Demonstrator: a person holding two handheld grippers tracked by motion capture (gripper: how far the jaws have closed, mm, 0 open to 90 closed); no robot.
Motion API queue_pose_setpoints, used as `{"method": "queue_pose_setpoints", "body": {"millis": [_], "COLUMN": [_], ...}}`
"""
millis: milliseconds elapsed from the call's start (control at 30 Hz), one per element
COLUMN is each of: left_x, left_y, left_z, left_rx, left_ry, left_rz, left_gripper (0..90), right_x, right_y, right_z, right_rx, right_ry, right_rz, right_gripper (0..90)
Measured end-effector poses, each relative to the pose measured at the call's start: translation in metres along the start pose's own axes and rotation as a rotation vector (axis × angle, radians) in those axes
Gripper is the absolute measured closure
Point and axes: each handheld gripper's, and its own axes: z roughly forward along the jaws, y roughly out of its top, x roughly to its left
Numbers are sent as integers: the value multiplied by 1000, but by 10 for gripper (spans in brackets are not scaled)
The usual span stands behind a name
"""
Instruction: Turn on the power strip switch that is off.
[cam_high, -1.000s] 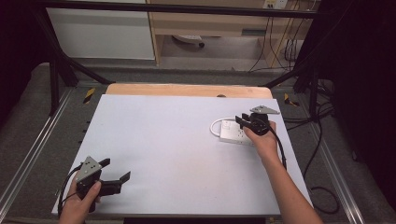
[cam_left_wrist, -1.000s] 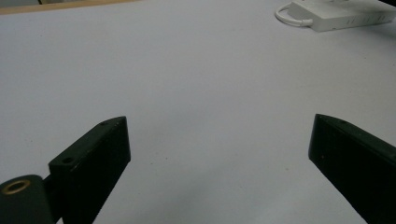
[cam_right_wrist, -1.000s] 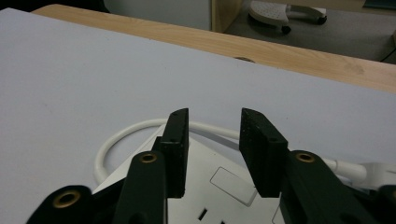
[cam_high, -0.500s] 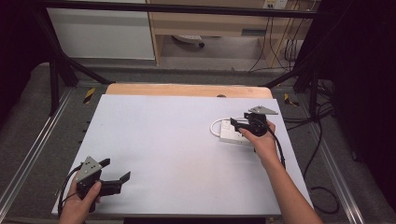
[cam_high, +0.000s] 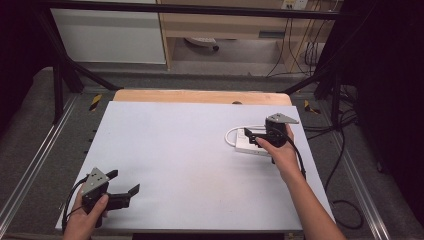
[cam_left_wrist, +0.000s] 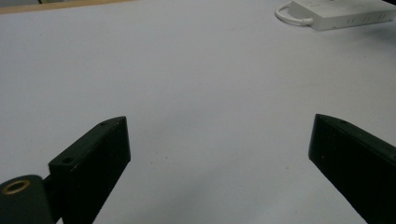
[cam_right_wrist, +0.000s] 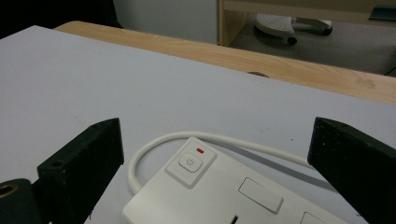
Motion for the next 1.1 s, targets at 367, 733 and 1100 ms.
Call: {"method": "queue_pose_setpoints", "body": {"millis": [367,733,1100], "left_x": [0,0,-1], "left_y": [0,0,0], "left_z": [0,0,0], "left_rx": [-1,-1,-10], "left_ry": [-2,1,-1], "left_rz": [-1,-2,-4], "left_gripper": [56,56,56], "right_x": [8,14,15], "right_y": [8,13,0], "right_z": [-18,-46,-101], "right_rx": [-42,-77,-163], "right_ry": [44,77,63], "right_rz": [-14,-34,-54], "right_gripper": [37,37,46]}}
